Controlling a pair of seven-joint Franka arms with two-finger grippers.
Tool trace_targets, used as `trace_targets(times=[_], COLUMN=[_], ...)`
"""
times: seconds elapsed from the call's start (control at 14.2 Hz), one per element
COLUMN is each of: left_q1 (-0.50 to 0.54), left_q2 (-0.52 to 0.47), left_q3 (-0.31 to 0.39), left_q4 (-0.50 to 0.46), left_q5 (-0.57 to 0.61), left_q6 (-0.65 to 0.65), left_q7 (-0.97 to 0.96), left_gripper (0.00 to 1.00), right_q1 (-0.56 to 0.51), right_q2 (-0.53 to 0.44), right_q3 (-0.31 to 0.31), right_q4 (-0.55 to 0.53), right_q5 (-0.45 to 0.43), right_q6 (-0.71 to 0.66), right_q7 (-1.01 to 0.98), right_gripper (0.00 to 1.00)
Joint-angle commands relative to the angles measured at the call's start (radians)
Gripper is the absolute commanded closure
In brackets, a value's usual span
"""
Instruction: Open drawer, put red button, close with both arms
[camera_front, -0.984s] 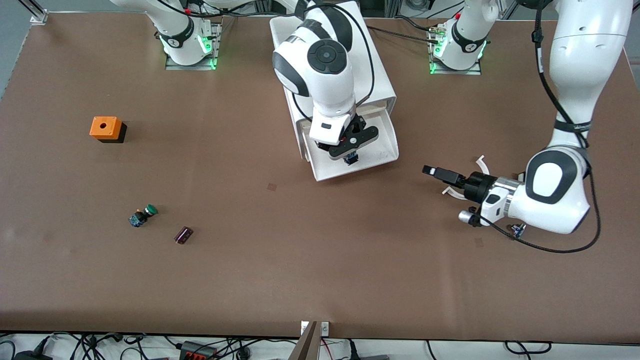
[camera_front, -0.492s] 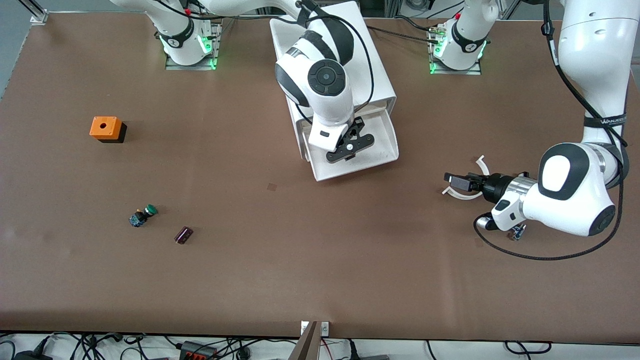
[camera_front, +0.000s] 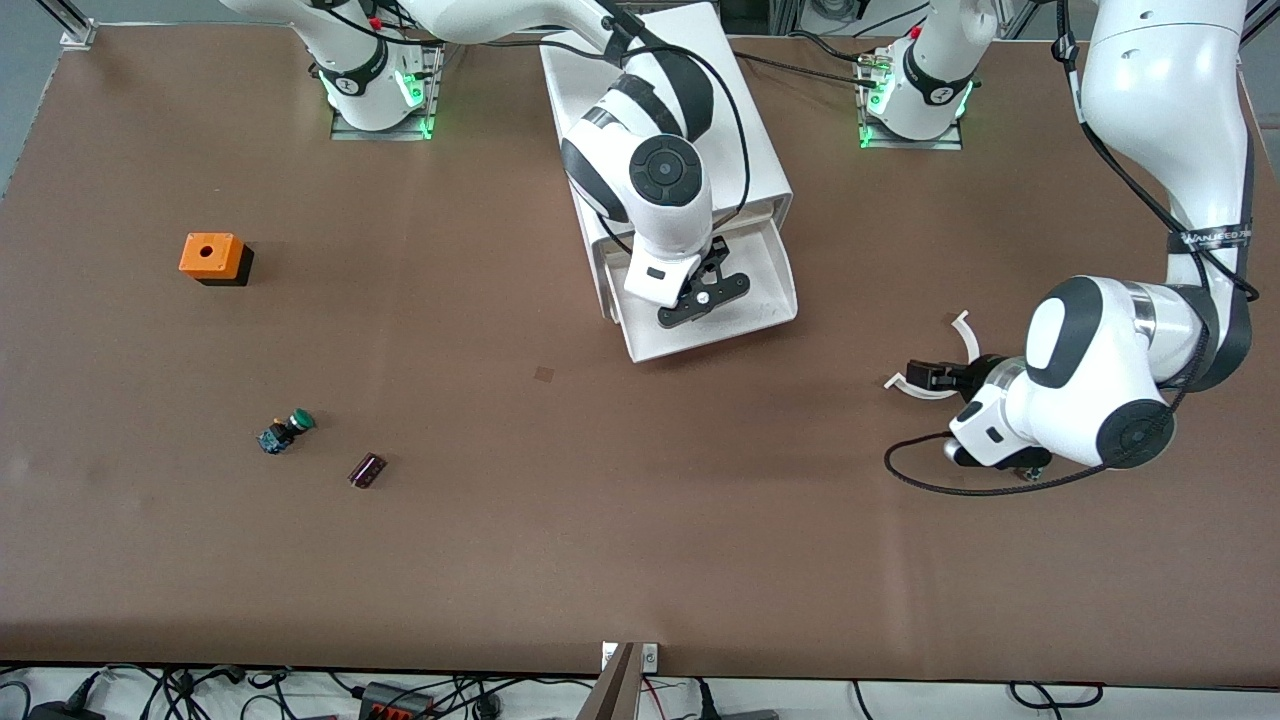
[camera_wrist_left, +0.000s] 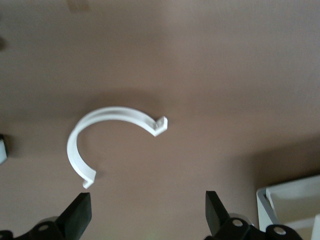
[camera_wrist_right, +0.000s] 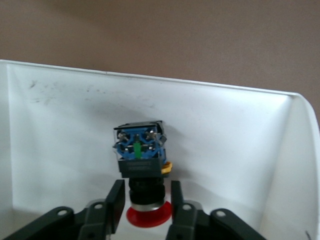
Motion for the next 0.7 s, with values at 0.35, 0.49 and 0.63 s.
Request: trace_targets(times=[0.35, 0.49, 0.63], left_q1=[0.004, -0.011, -0.077], left_q2=[0.033, 0.030, 0.023], left_q3=[0.003, -0.010, -0.013], left_q4=[0.035, 0.032, 0.005], left_q5=[0.042, 0.039, 0.039], left_q6=[0.036, 0.051, 0.118], left_q7=[-0.013, -0.037, -0.178], left_gripper=[0.00, 0.00, 0.00], right_q1=[-0.070, -0.108, -0.136], right_q2=[-0.097, -0.131, -0.147], right_q3=[-0.067, -0.107, -0.173], right_q4=[0.031, 0.031, 0.026], right_q5=[0.009, -0.003, -0.017], right_q6=[-0.021, -0.025, -0.071], right_q7=[0.074, 0.068, 0.050], right_gripper=[0.00, 0.00, 0.00])
